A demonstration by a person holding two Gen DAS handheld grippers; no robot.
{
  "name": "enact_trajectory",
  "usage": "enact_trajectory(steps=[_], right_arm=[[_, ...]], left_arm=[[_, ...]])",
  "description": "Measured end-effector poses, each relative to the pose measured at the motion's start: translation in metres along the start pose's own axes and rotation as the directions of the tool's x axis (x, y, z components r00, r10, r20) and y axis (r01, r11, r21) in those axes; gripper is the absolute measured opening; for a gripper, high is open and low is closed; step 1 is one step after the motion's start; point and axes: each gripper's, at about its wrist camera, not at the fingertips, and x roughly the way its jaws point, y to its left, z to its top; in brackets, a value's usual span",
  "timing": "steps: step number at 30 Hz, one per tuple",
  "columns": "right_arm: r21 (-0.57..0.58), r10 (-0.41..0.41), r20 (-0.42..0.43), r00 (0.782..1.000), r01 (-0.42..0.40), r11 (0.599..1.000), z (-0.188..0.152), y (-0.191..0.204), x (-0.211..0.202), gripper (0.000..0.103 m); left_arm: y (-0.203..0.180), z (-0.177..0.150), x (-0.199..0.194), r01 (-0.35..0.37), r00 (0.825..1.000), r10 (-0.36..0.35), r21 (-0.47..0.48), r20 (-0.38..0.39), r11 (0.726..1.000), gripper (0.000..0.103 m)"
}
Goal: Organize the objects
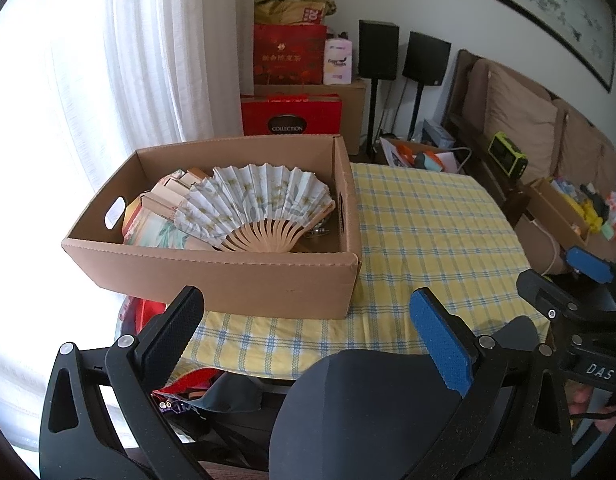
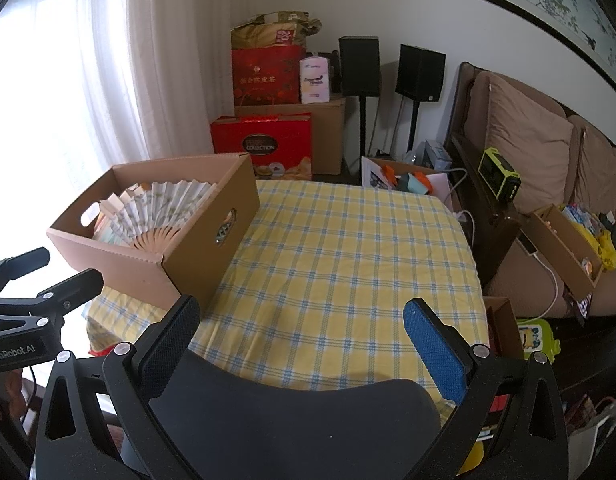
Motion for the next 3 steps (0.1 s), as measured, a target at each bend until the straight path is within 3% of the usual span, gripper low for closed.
enact_trajectory(steps=[3], right_arm=[[0.000,0.000,0.000,1.000,0.000,1.000,0.0003,0.0007,-0.0003,0.103]], left_arm=[[-0.0001,-0.0001,0.0001,0.001,1.000,-0.001,-0.001,-0.001,1.000,0.103]])
